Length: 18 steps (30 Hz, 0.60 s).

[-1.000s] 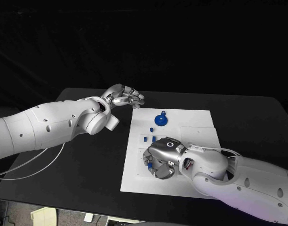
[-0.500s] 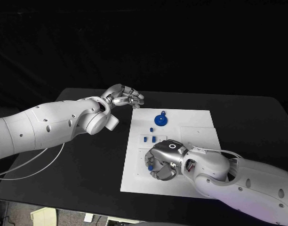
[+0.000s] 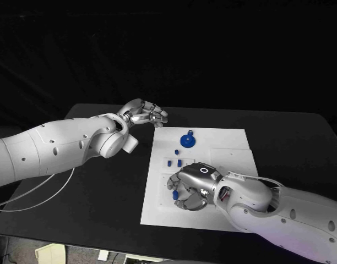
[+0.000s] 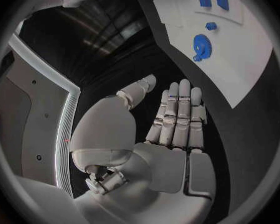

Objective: Assemble the parts on the task board

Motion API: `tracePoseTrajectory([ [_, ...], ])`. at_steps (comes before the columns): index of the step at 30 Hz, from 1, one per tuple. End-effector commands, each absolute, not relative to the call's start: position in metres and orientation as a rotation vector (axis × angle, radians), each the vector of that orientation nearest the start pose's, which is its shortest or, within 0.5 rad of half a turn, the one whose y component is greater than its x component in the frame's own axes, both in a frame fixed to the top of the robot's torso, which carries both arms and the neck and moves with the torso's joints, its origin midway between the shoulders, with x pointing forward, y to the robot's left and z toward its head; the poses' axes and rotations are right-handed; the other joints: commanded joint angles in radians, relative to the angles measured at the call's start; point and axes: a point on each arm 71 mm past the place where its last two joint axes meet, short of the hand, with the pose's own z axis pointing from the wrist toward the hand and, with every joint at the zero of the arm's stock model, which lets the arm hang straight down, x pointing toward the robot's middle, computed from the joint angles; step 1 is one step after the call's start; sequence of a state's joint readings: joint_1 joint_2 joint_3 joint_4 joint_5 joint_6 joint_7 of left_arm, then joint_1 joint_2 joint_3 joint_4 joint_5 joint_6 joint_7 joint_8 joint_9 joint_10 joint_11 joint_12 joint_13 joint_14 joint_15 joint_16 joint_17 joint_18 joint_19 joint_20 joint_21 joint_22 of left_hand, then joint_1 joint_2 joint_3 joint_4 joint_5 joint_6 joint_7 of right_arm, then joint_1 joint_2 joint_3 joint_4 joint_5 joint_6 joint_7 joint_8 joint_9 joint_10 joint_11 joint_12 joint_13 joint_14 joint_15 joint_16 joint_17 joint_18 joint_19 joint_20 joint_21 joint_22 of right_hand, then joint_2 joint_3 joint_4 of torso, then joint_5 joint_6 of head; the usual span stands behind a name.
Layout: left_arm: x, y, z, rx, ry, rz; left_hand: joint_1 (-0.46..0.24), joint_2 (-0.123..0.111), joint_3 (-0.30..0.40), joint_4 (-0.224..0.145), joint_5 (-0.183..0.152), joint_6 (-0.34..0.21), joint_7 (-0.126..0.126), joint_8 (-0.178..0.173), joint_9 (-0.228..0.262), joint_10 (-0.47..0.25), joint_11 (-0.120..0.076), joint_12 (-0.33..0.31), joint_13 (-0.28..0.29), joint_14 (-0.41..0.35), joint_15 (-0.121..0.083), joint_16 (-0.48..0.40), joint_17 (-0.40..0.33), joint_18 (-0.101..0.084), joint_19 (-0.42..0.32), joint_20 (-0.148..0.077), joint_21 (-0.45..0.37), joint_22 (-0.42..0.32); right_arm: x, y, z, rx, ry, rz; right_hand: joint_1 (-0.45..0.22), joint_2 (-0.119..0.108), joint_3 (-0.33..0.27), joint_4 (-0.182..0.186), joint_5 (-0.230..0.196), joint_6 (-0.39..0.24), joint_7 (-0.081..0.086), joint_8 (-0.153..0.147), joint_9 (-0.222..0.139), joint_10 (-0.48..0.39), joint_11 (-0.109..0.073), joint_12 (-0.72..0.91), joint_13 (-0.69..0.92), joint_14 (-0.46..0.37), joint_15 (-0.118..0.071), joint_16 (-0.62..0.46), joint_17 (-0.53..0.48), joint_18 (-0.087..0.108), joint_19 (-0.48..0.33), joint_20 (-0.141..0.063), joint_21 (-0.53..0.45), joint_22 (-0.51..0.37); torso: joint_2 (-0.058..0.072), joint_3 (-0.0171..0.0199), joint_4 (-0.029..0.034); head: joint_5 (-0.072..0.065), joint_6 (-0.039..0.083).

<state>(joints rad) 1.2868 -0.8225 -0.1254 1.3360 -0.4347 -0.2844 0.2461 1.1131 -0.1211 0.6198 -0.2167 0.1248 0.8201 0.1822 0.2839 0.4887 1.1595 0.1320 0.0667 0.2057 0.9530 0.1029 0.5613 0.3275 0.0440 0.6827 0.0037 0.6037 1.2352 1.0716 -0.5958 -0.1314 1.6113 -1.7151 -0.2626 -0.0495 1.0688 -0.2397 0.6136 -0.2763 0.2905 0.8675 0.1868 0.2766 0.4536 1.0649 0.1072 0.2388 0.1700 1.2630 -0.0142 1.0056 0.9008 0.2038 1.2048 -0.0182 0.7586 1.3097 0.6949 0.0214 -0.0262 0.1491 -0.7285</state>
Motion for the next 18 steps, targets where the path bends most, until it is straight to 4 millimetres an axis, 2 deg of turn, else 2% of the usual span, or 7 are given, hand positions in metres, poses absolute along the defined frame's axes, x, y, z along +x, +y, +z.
tracePoseTrajectory([
  [1,0.524,0.249,-0.177,-0.691,1.605,-1.188,-0.007,0.002,-0.001,0.004,-0.004,-0.008,0.000,0.006,0.000,-0.006,0.002,0.004,-0.001,0.002,0.001,-0.006,0.002,0.013,0.004,0.000,-0.005,0.001,0.391,-0.047,-0.249,-0.602,1.658,0.979,0.004,-0.009,-0.006,0.002,0.000,-0.007,-0.003,-0.003,-0.001,-0.007,-0.002,-0.001,-0.001,-0.003,0.006,0.007,0.000,0.058,-0.005,0.001,-0.002,0.014,0.000,-0.0007,-0.0002,-0.001,0.001],
  [11,0.524,0.250,-0.177,-0.692,1.605,-1.186,-0.006,0.002,-0.001,0.004,-0.004,-0.008,0.000,0.006,0.000,-0.006,0.002,0.004,-0.002,0.002,0.001,-0.007,0.003,0.013,0.004,0.000,-0.006,0.002,0.390,-0.055,-0.245,-0.557,1.669,1.005,0.008,-0.007,-0.007,0.008,0.002,-0.004,-0.004,0.000,-0.001,-0.006,-0.002,0.008,-0.004,-0.001,0.005,0.012,-0.001,0.058,-0.002,0.000,0.000,0.014,0.000,-0.0011,-0.0002,-0.004,0.006],
  [18,0.524,0.251,-0.177,-0.693,1.605,-1.184,-0.006,0.002,-0.001,0.004,-0.004,-0.008,0.000,0.006,0.000,-0.006,0.002,0.004,-0.002,0.002,0.001,-0.008,0.004,0.013,0.005,0.000,-0.006,0.002,0.393,-0.066,-0.231,-0.458,1.686,1.061,0.000,-0.009,-0.018,0.013,0.007,-0.004,-0.003,0.002,-0.002,-0.006,-0.003,0.014,-0.008,0.000,0.004,0.017,-0.002,0.058,0.000,0.000,0.002,0.014,-0.001,-0.0002,-0.0006,-0.007,0.012],
])
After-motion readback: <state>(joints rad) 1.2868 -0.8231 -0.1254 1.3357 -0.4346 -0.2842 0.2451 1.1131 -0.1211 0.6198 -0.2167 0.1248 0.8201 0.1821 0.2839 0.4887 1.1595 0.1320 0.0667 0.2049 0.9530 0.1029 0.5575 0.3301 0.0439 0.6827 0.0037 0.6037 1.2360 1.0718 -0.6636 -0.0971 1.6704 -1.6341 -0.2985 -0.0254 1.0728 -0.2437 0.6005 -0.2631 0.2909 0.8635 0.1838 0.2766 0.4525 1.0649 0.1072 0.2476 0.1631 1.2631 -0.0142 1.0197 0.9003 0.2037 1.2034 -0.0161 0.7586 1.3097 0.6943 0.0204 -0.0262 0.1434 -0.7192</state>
